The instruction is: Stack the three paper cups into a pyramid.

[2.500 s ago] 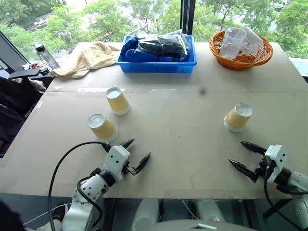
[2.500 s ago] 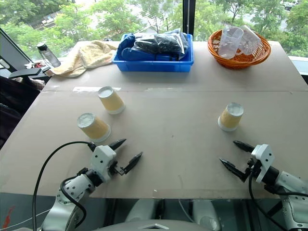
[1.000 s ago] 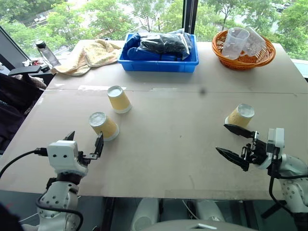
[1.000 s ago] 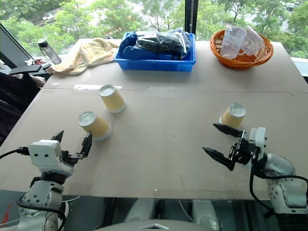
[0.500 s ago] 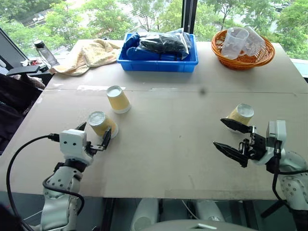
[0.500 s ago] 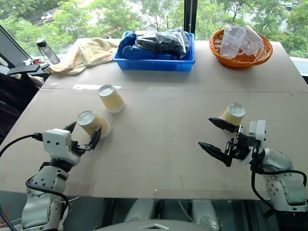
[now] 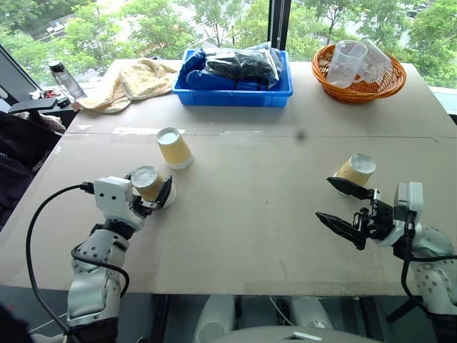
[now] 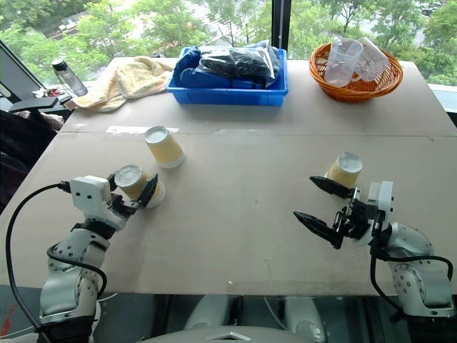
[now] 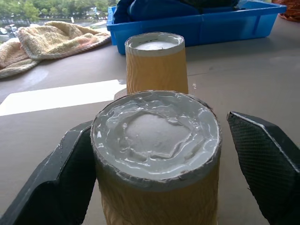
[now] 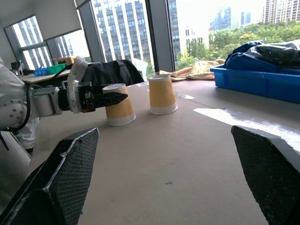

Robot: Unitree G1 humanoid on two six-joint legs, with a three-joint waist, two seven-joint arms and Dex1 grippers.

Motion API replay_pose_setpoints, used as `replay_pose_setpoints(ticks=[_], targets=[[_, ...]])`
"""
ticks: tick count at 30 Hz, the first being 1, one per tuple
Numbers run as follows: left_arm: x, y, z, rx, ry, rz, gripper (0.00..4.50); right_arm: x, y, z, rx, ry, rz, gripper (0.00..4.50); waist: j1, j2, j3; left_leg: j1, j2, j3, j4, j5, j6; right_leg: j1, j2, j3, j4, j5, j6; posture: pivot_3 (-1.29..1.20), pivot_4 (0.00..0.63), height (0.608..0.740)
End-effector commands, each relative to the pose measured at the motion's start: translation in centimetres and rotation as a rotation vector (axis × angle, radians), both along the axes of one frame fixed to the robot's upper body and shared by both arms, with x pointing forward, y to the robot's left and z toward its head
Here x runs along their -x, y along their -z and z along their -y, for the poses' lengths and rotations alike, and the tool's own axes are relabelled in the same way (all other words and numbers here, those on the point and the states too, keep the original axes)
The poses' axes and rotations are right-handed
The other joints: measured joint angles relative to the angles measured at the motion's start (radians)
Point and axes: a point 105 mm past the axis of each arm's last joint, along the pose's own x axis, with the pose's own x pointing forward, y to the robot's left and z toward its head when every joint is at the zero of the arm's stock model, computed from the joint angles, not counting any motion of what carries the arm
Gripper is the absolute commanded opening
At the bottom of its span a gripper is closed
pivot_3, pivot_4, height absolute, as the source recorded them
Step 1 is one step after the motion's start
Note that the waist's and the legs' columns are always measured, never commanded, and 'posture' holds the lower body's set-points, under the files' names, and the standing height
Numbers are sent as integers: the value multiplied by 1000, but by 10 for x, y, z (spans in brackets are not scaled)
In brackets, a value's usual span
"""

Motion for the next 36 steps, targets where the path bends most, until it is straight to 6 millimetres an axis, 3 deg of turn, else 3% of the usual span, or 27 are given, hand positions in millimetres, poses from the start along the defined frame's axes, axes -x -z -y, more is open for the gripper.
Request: replay_pose_setpoints(ticks=[1,2,6,10,16,18,24,36], targets=[[-5,-8,1,7,17,24,2467,2,-12,3,-12,14,66,4500,0,0,0,0,0,0,0,0,0,0,0,0,0,0,0,0,150,740],[-7,-10,5,3,37,26,2263,2,-12,3,-11,18,67,4500,0,0,0,0,0,0,0,0,0,0,0,0,0,0,0,0,150,740],[-21,-22,47,-4,260,35,2262,2,-11,8,2,32,67,4500,11,0,0,-1,0,-1,1,0,0,0,0,-1,0,0,0,0,150,740],[-32,-28,114,-44,596,6,2262,-1,-12,17,15,65,75,4500,15,0,0,-1,-1,-1,3,2,-3,0,0,-1,1,0,0,0,150,740],[-18,-14,196,-175,1038,-44,2262,3,-4,37,63,126,64,4500,10,0,0,-2,-1,0,3,2,-4,0,1,0,1,0,0,0,150,740],[-15,-7,214,-219,1123,-53,2262,6,-1,45,75,158,57,4500,10,0,0,-2,-1,0,3,2,-4,0,1,-1,1,0,0,0,150,740],[-13,-2,233,-276,1205,-26,2262,15,4,54,98,201,52,4500,-2,0,0,-1,0,0,4,2,-4,0,2,1,2,0,0,0,150,740],[-9,-13,198,-370,1132,13,2262,18,5,50,83,219,58,4500,-1,0,0,-1,0,0,5,2,-4,0,2,1,2,0,0,0,150,740]])
